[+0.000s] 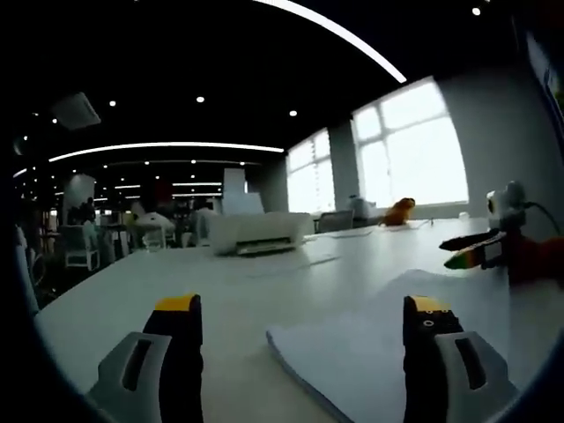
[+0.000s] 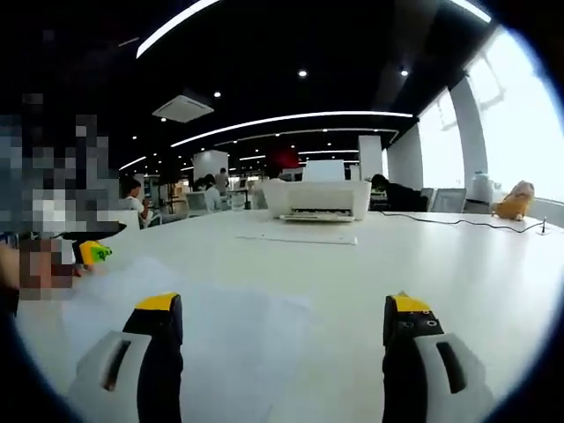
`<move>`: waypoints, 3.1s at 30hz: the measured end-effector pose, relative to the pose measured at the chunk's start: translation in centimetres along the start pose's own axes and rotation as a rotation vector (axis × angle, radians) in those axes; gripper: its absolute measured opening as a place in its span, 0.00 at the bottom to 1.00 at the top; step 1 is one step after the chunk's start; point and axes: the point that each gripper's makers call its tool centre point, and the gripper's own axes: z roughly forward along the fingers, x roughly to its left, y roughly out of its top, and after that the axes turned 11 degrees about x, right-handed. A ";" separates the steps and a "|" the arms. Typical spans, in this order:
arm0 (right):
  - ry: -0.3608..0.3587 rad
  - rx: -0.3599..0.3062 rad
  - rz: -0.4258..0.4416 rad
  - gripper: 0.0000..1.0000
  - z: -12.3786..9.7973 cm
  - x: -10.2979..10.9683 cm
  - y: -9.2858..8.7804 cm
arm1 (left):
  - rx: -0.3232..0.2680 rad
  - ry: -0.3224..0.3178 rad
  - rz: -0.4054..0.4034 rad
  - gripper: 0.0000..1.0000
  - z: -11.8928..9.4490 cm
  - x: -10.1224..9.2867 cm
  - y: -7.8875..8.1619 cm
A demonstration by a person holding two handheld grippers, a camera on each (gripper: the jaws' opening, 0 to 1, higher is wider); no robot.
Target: Organize the stack of printing papers by aligning and flattening the scattered papers on the table
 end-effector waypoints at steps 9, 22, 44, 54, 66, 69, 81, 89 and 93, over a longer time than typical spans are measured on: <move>0.018 -0.029 0.039 0.90 -1.6 0.0 0.0 | -0.025 0.008 -0.045 0.97 -3.1 0.6 0.1; 0.049 -0.034 0.051 0.90 -3.9 0.8 -0.7 | -0.061 0.002 -0.051 0.97 -6.0 0.3 0.3; 0.089 -0.034 0.046 0.90 -8.0 1.9 -1.9 | -0.015 -0.046 -0.013 0.97 -10.8 -1.3 -1.0; 0.090 -0.031 0.051 0.90 -9.9 1.7 -2.6 | -0.007 -0.047 -0.001 0.97 -13.1 -1.4 -1.4; 0.104 -0.026 0.049 0.90 -11.9 2.1 -3.4 | 0.010 -0.059 -0.012 0.97 -15.3 -2.0 -2.0; 0.108 -0.013 0.053 0.89 -12.4 2.2 -3.8 | 0.019 -0.057 -0.020 0.97 -15.7 -2.0 -2.1; 0.116 -0.062 0.099 0.89 -14.9 1.9 -2.6 | 0.011 -0.073 -0.014 0.97 -17.8 -2.9 -0.6; 0.111 -0.057 0.096 0.90 -15.8 1.5 -2.7 | 0.009 -0.071 -0.016 0.97 -19.0 -3.2 -0.3; 0.109 -0.046 0.082 0.90 -16.4 1.2 -2.7 | 0.020 -0.067 -0.012 0.97 -19.6 -3.2 -0.3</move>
